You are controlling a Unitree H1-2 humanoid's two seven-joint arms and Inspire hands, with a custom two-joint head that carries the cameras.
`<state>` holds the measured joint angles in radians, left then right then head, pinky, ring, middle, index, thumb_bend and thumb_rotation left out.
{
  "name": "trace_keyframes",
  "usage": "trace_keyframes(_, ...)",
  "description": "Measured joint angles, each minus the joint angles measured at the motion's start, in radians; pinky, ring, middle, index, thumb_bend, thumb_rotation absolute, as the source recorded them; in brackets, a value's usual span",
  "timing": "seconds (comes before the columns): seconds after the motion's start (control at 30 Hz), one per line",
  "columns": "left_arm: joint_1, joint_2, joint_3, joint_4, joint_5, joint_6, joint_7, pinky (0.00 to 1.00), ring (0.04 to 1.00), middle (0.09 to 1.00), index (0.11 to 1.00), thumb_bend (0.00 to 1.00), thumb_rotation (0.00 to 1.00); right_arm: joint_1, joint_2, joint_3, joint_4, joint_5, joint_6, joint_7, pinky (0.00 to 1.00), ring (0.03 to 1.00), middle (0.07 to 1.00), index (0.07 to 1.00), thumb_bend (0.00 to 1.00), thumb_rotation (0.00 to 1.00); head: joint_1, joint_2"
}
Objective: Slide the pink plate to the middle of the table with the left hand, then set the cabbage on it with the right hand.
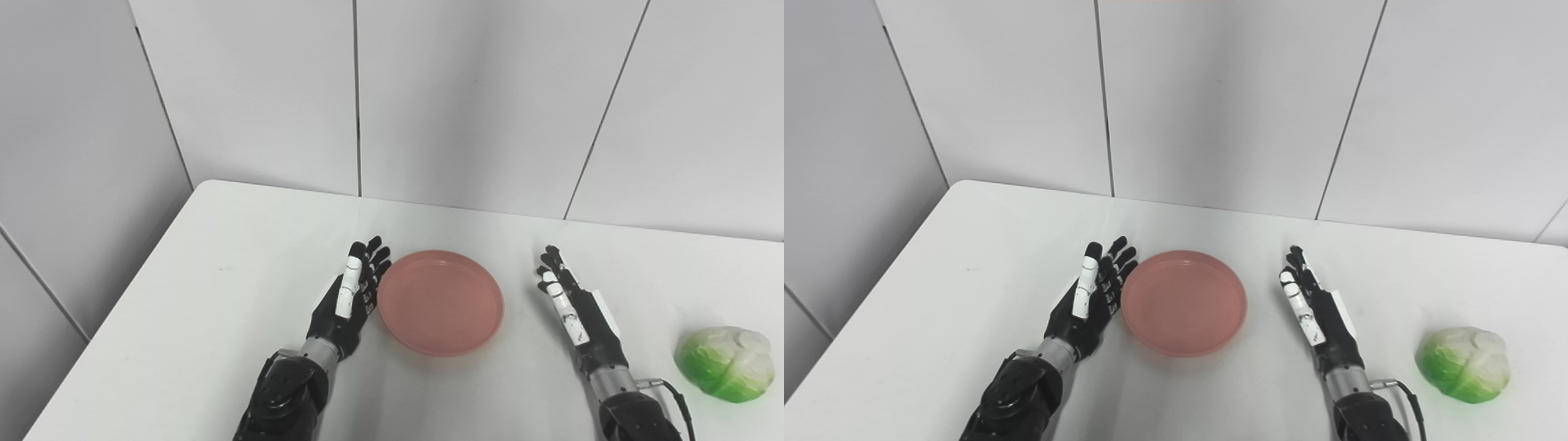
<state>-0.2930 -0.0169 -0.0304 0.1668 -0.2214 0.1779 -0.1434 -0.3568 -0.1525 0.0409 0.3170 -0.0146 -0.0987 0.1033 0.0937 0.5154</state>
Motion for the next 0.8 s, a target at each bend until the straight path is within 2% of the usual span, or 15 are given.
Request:
trace_keyframes(0.17, 0.003, 0.000, -0.010, 0.001, 0.005, -0.002, -0.005, 1.00, 1.000, 1.000, 1.000, 0.83, 1.00, 0.009, 0.003, 0.000, -0.044, -0.027, 0.030, -0.012, 0.95, 0.947, 0.968, 0.984, 0.73, 0.96, -0.026, 0.005)
trace_keyframes(0.23, 0.005, 0.000, -0.013, 0.006, 0.008, -0.010, -0.005, 1.00, 0.994, 0.998, 1.000, 0.84, 1.00, 0.014, 0.007, -0.003, -0.054, -0.019, 0.035, -0.006, 0.97, 0.970, 0.978, 0.996, 0.72, 0.94, -0.040, 0.006)
trace_keyframes(0.43, 0.006, 0.005, -0.016, 0.018, 0.009, -0.027, -0.014, 1.00, 0.987, 0.991, 0.998, 0.85, 1.00, 0.024, 0.012, -0.005, -0.116, -0.062, 0.043, -0.025, 0.89, 0.928, 0.956, 0.978, 0.75, 0.99, -0.083, 0.009)
trace_keyframes(0.6, 0.008, 0.011, -0.021, 0.028, 0.014, -0.048, -0.022, 0.98, 0.973, 0.980, 0.988, 0.88, 1.00, 0.023, -0.008, -0.004, -0.253, -0.119, 0.048, -0.032, 0.87, 0.923, 0.949, 0.971, 0.73, 1.00, -0.129, 0.011)
trace_keyframes(0.7, 0.008, 0.018, -0.024, 0.033, 0.023, -0.057, -0.030, 0.98, 0.969, 0.976, 0.985, 0.92, 1.00, 0.019, -0.028, -0.007, -0.336, -0.128, 0.062, -0.025, 0.88, 0.939, 0.963, 0.973, 0.75, 0.96, -0.158, 0.009)
trace_keyframes(0.8, 0.009, 0.025, -0.026, 0.033, 0.022, -0.056, -0.035, 0.97, 0.964, 0.974, 0.984, 0.91, 1.00, -0.006, -0.062, -0.016, -0.409, -0.135, 0.093, -0.004, 0.89, 0.946, 0.972, 0.976, 0.80, 0.94, -0.195, 0.006)
